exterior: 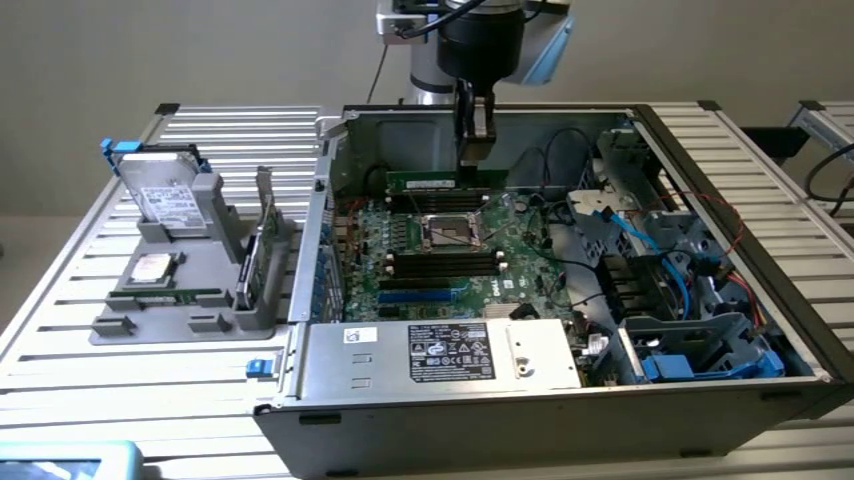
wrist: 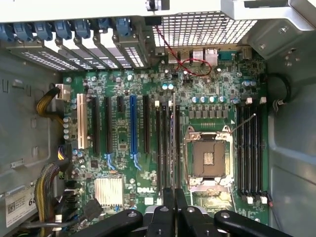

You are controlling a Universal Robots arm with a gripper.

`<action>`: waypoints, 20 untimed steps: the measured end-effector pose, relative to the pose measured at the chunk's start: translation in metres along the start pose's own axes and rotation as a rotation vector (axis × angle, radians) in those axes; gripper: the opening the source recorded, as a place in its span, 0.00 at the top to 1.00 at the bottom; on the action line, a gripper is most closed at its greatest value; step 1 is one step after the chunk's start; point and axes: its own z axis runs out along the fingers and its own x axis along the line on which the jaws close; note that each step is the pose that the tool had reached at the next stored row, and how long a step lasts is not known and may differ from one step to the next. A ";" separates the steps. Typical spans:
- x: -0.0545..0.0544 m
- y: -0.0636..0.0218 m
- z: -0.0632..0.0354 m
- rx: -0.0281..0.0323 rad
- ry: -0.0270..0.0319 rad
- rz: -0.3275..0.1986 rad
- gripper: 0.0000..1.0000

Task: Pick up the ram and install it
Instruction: 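Insert the ram into the slot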

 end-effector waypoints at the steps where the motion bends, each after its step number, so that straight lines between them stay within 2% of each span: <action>1: 0.000 0.0000 0.0008 0.0002 0.0025 0.000 0.88; 3: 0.000 0.0000 0.0011 0.0003 0.0057 0.000 0.88; 8: 0.000 0.0000 0.0029 0.0005 0.0066 0.000 0.88; 13: -0.001 -0.0005 0.0108 0.0007 0.0157 0.000 0.88; 20: -0.002 -0.0029 0.0236 0.0009 0.0195 0.000 0.88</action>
